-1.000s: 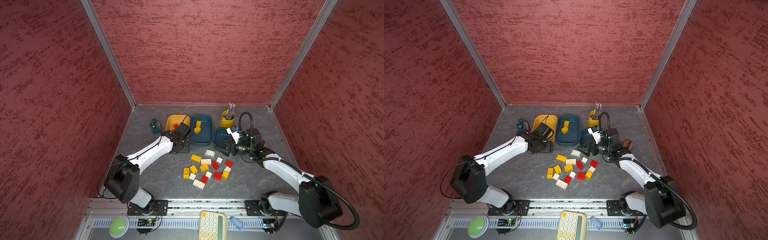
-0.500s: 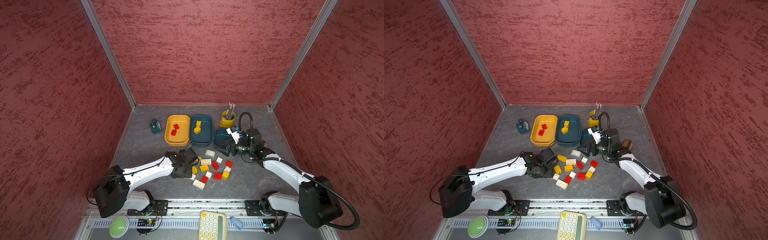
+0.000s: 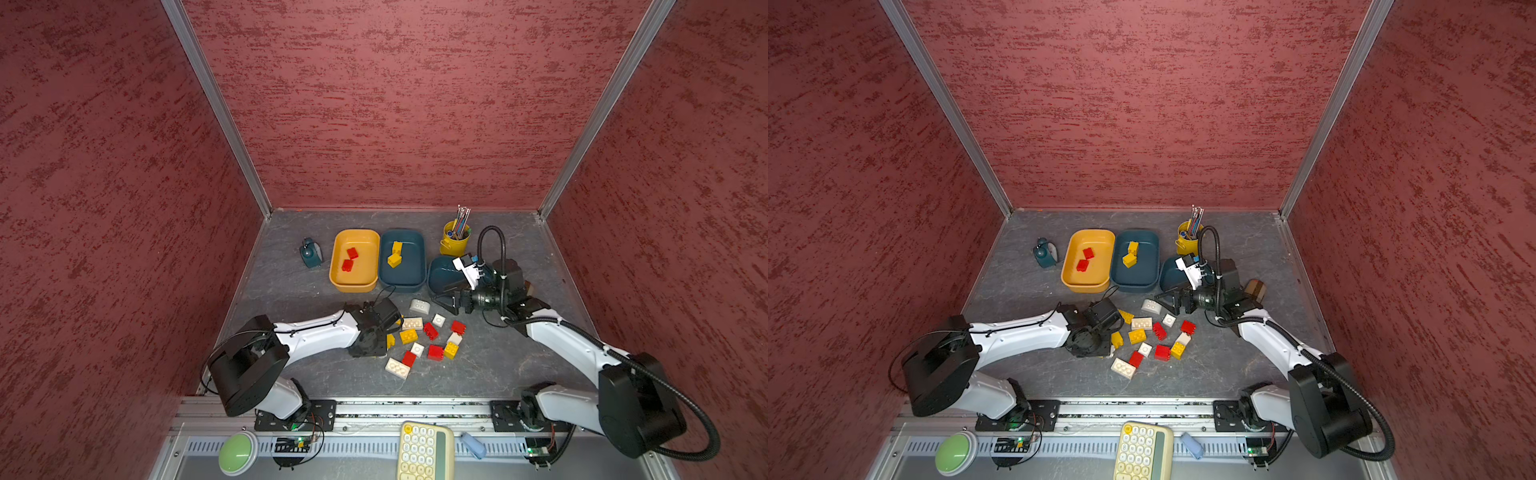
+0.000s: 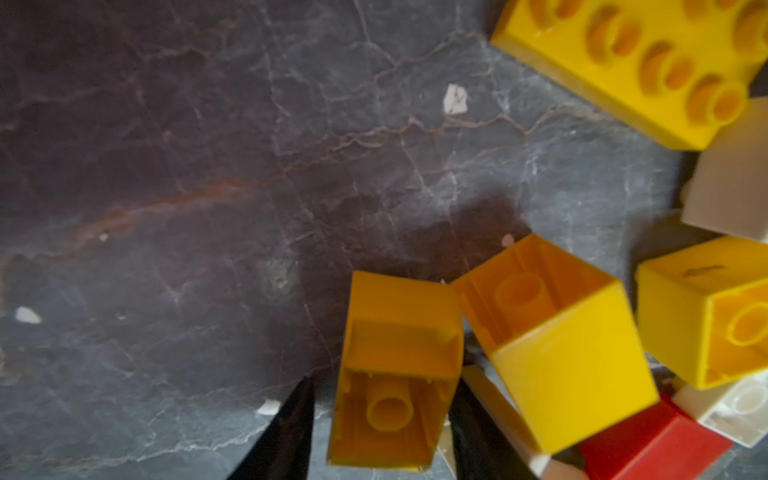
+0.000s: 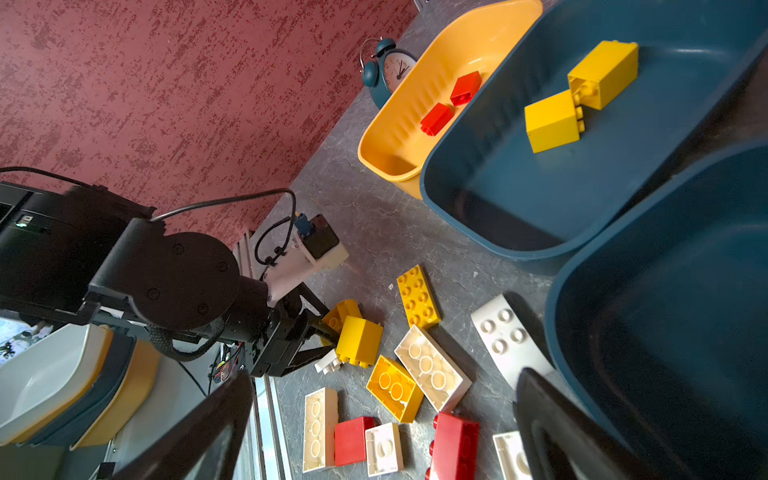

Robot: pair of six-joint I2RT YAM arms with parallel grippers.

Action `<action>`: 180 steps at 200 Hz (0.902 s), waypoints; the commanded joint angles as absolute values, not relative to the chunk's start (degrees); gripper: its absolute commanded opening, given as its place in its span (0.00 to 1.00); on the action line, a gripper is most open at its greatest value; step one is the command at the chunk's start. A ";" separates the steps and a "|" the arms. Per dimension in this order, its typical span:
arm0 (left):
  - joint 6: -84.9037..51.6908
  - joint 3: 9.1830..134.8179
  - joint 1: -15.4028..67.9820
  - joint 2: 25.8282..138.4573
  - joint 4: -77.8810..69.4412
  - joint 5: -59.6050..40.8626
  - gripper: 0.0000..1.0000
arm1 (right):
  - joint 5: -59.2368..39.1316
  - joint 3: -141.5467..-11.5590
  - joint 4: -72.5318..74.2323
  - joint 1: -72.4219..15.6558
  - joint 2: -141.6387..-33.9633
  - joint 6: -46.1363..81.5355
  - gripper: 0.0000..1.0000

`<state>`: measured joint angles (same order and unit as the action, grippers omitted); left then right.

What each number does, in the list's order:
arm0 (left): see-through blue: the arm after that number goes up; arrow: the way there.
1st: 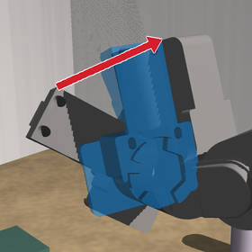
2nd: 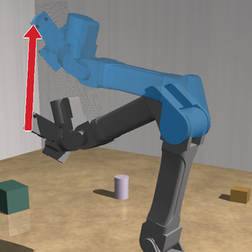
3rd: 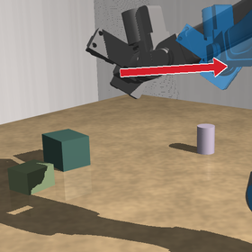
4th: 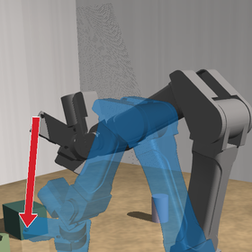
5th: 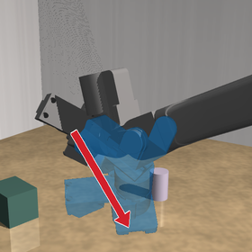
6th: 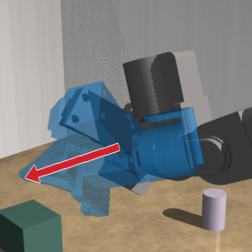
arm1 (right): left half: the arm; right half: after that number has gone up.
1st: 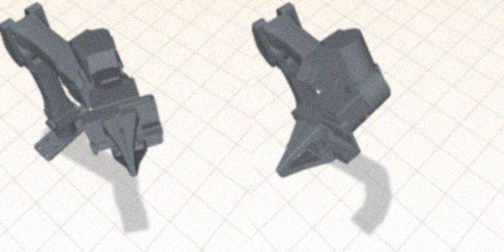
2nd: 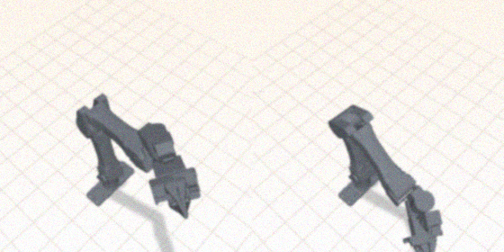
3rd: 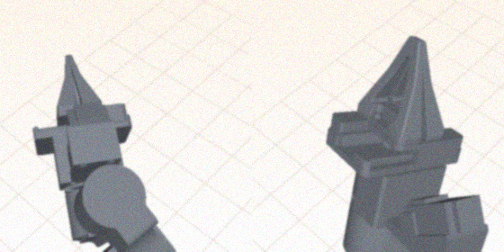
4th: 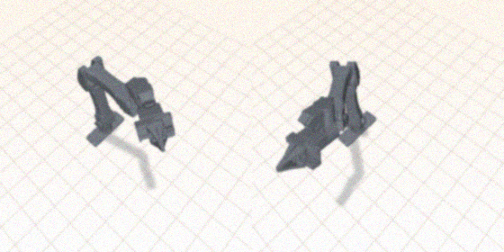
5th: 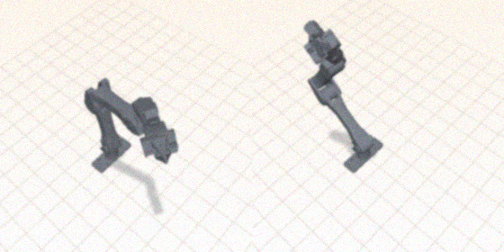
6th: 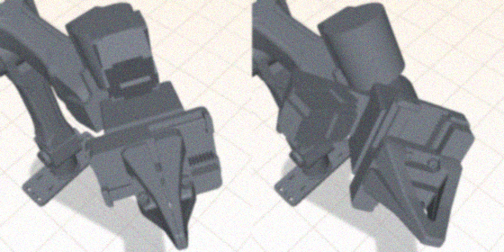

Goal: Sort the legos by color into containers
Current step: 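Carry the yellow brick over the nearer teal tub and open the left gripper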

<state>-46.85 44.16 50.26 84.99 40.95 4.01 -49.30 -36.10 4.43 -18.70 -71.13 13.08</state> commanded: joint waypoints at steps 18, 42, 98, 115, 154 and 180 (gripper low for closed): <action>-45.92 44.22 48.75 85.42 40.07 5.58 0.42 | -49.02 -35.54 4.91 -19.20 -70.48 12.22 0.99; -45.00 45.12 48.45 85.26 41.14 6.11 0.35 | -49.13 -35.68 5.27 -19.16 -70.93 12.40 0.99; -39.11 53.66 45.17 81.31 48.91 7.26 0.31 | -47.95 -36.41 5.39 -19.16 -70.88 12.49 0.99; -35.64 58.40 43.43 81.62 50.34 6.28 0.31 | -47.59 -36.85 5.88 -19.20 -71.09 12.63 0.99; -25.37 71.59 38.31 88.40 50.23 5.41 0.32 | -45.85 -38.90 6.69 -19.16 -73.00 12.62 0.99; -19.59 81.60 34.72 96.24 48.18 4.53 0.32 | -44.68 -40.31 7.99 -19.08 -74.41 12.92 0.99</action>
<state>-27.79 74.70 37.47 90.11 49.43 5.50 -46.61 -37.41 5.04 -18.72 -73.32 13.10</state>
